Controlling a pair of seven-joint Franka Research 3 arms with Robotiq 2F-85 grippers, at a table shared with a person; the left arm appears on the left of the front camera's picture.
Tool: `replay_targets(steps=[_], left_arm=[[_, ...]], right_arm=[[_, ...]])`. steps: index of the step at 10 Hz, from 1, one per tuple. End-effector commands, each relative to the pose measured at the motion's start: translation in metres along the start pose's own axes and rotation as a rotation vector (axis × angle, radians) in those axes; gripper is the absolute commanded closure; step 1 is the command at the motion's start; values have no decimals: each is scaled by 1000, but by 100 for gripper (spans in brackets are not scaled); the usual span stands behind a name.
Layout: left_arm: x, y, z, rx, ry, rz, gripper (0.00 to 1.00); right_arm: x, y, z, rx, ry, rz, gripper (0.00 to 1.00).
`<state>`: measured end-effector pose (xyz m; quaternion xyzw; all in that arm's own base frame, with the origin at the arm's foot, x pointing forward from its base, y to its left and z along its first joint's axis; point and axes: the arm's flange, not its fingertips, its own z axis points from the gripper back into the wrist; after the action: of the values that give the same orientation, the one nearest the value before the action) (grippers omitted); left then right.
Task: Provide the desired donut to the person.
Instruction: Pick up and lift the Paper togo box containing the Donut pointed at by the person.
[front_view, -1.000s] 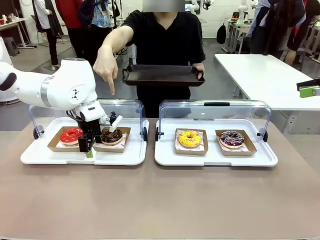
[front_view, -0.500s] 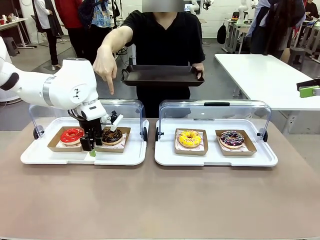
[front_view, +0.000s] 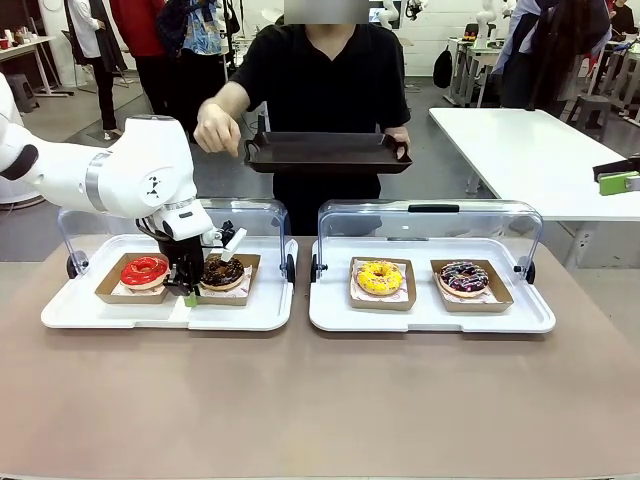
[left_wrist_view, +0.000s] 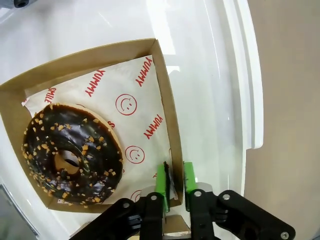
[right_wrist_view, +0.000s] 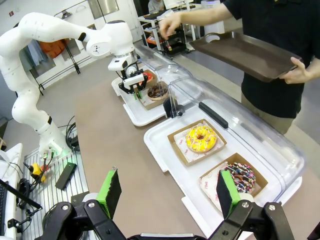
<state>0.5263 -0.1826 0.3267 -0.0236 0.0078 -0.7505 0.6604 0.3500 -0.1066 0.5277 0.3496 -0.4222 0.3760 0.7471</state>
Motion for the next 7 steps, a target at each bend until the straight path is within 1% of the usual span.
replay_targets(steps=[1,5,6,7], left_arm=[[1,4,1,2,29,22,100],[0,4,2,3,39,12,100],[1,-1,2,-30,42,4,100],[1,-8,9,-30,49,17,100]], right_arm=[[2,-4,0,8,-32,17,0],[2,-4,0,8,-32,17,0],[2,-4,0,8,-32,17,0],[2,-4,0,8,-32,17,0]])
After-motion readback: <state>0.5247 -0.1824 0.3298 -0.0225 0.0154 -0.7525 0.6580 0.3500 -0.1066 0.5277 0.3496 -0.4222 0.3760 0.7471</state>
